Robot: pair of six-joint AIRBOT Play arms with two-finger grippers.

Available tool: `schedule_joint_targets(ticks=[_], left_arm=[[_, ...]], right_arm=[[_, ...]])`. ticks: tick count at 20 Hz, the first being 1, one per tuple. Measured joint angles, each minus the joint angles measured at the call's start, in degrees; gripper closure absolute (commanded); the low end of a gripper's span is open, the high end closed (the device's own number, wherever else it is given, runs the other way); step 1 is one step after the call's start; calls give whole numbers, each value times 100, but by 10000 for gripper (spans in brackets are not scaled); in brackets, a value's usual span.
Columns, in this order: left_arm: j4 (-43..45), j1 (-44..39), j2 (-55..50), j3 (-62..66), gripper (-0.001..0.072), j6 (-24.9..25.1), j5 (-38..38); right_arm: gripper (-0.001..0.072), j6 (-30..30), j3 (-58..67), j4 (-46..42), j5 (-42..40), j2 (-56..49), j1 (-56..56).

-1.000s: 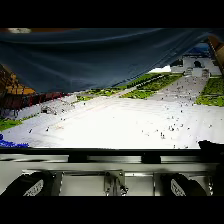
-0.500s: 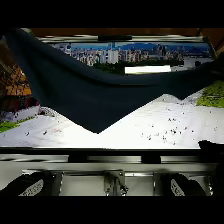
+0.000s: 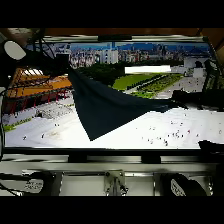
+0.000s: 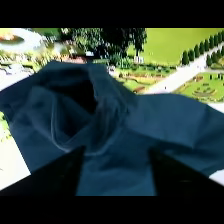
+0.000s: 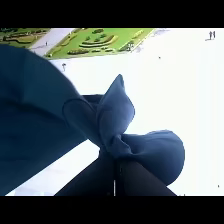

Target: Fold the shirts.

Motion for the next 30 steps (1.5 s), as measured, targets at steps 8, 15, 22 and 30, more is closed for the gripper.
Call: schedule_joint_targets(ticks=[8,15,22,30], left_arm=[[391,514,527,-498,55,96,-1856],[-507,551,2533,-4819,55,118,-651],[-2028,140,2835,-6841,57,621,879],[-3077,-584,2186,-7088,59,949,1974]], right_arm=[[658,-87,-186,44,-15,-160,0],[658,-168,-197,44,-61,-168,0],[658,-175,-197,39,-68,-168,0],[658,-177,-199,31,-52,-168,0]])
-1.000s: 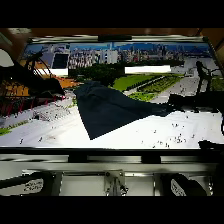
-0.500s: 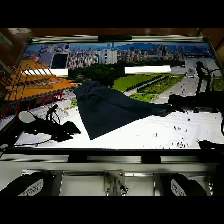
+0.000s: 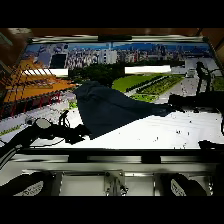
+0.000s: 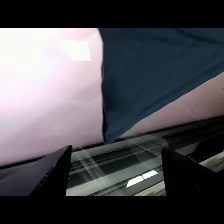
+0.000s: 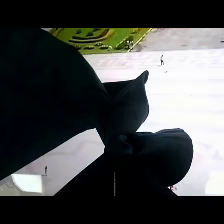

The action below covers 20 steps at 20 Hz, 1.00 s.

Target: Fold the shirts.

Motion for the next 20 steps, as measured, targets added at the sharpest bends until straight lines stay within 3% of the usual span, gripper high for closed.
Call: schedule_joint_targets(ticks=[2,5,8,10,14,20], left_arm=[[-269,-122,-131,0,62,61,208],[-420,-205,-273,72,211,131,450],[-487,-310,-389,227,212,168,588],[-540,-420,-496,337,270,170,636],[-647,-555,-686,474,677,175,654],[-697,-592,-525,1034,679,1008,297]], right_arm=[[658,-2,0,0,20,0,0],[658,-2,0,0,37,0,0],[658,-2,0,2,42,0,0],[658,0,0,11,39,0,0],[658,0,2,22,-24,0,0],[658,-20,120,24,-68,-2,0]])
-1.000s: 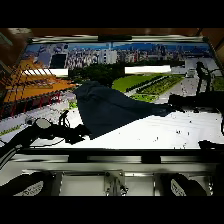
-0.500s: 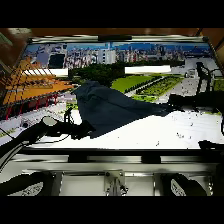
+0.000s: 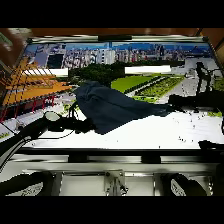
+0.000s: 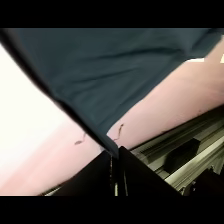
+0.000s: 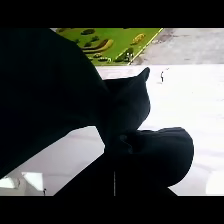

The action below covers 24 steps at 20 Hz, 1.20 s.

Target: Fold the shirts.

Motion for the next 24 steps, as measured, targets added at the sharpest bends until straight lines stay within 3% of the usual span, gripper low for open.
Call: schedule_joint_targets(ticks=[5,9,13,18,24], left_arm=[[992,118,1165,1989,679,745,-153],[1982,535,1930,4492,678,678,-37],[2345,1167,2385,6277,678,476,9],[2771,1753,2684,6916,678,31,-903],[3353,1902,2721,6992,678,-195,-1790]], right_arm=[[658,-214,1222,-133,684,212,0],[658,-603,2793,-247,1899,603,0],[658,-890,3875,-376,2503,1095,0],[658,-1027,4245,-468,2006,1742,0],[658,-1082,4325,-820,1445,1969,0]])
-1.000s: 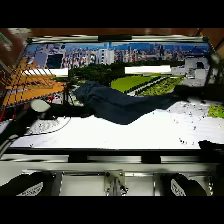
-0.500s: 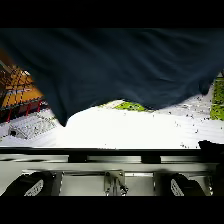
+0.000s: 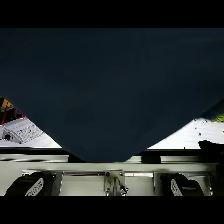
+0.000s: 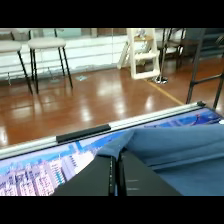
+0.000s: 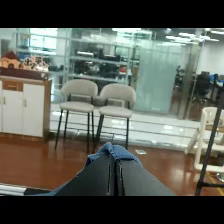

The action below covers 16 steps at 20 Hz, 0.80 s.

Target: Fold the shirts.

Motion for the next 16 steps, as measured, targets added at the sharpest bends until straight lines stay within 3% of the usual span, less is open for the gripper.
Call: schedule_joint_targets(ticks=[5,9,13,16], left_arm=[[173,22,-7,-660,678,-79,-168],[216,22,-127,-1797,678,-181,-127],[238,22,-688,-2697,678,-590,605],[144,22,-1464,-2935,678,-739,1456]], right_arm=[[658,-7,9,-94,-234,-514,0],[658,7,4,-9,-992,-1375,2],[658,44,2,229,-1434,-2636,2],[658,55,2,599,-907,-3674,2]])
